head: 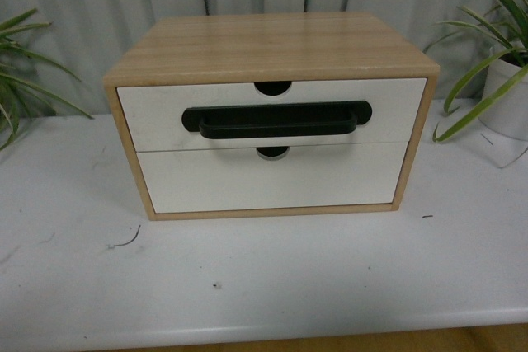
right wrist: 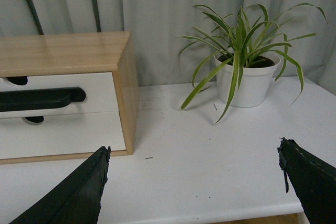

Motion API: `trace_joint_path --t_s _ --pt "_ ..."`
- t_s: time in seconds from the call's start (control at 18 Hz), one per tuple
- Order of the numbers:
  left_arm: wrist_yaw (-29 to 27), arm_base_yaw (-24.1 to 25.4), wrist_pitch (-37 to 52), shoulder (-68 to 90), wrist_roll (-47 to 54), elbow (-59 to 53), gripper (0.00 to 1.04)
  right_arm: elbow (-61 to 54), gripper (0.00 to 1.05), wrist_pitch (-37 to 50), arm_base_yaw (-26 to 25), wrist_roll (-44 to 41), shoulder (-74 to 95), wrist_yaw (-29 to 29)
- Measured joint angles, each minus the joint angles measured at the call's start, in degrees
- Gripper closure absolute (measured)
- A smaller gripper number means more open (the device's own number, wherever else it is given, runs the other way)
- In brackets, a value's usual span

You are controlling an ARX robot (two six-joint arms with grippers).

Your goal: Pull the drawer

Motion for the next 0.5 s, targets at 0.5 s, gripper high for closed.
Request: trace_joint_path --t_s 0.5 --pt "0.0 0.0 0.0 0.0 0.0 0.0 0.07 0.0 0.06 0.0 0.0 0.0 0.0 0.0"
